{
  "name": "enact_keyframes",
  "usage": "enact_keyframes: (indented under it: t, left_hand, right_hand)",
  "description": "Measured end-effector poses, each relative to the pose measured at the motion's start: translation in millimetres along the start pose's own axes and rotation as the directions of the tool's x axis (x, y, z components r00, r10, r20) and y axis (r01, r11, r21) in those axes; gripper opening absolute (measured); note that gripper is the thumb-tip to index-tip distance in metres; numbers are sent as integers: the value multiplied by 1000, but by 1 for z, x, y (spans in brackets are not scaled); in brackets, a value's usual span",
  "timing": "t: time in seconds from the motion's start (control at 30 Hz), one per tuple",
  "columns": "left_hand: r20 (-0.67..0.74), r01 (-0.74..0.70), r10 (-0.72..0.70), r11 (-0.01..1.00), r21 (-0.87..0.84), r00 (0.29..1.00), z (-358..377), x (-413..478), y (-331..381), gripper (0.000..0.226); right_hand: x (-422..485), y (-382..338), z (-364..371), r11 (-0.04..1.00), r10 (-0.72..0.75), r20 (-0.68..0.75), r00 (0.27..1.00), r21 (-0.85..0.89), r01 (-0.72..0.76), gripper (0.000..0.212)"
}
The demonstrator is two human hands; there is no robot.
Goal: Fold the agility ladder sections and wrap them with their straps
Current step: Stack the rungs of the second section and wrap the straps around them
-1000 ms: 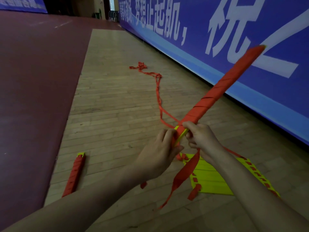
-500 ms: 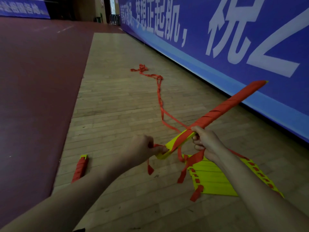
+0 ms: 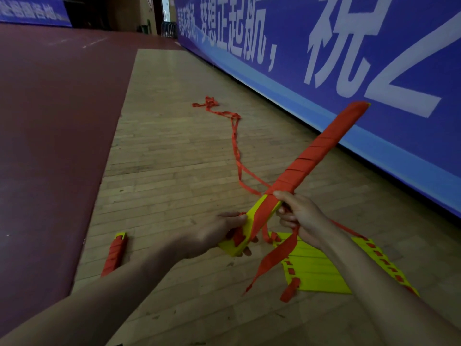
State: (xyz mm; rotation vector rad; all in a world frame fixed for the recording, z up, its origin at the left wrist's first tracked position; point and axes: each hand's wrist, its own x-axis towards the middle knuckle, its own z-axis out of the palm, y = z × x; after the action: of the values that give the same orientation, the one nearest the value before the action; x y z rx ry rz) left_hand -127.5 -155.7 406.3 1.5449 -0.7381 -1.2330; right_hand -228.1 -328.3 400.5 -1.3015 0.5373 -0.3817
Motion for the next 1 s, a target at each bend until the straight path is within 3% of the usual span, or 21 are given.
enact_keyframes:
  t: [0.17,0.33,0.43,0.53,0.7,0.87,1.0]
  left_hand:
    - [30,48,-41,967,-250,999,1,6,5,34]
    - [5,-51,53,979,-198,999,-3,9,-1,32]
    - [-31,-130,126,966,-222,992,-4,11,-5,19]
    - [-29,-170,168,965,-199,985,-11,11,-5,28]
    - [12,-150,156,967,-207,988,-14,10,-7,33]
    - [110,-131,171,943,-307,979,-19,8,-6,28]
    - [168,-147,227,910,-388,959,-13,6,-3,28]
  right_hand:
    - [-5,0,11,1000,-4,84,996,-19,5,29]
    - [-11,0,21,986,-28,143,989,-160,51,26]
    - [-13,-4,19,954,-64,175,983,-277,112,17]
    - [-18,-7,12,903,-69,242,968,-398,164,15]
    - [-15,-6,-5,920,39,324,945,-381,92,24]
    - [-11,-5,-17,934,-25,286,958,-336,124,20]
    - [-9,1,-16,880,-44,267,963,-445,164,21]
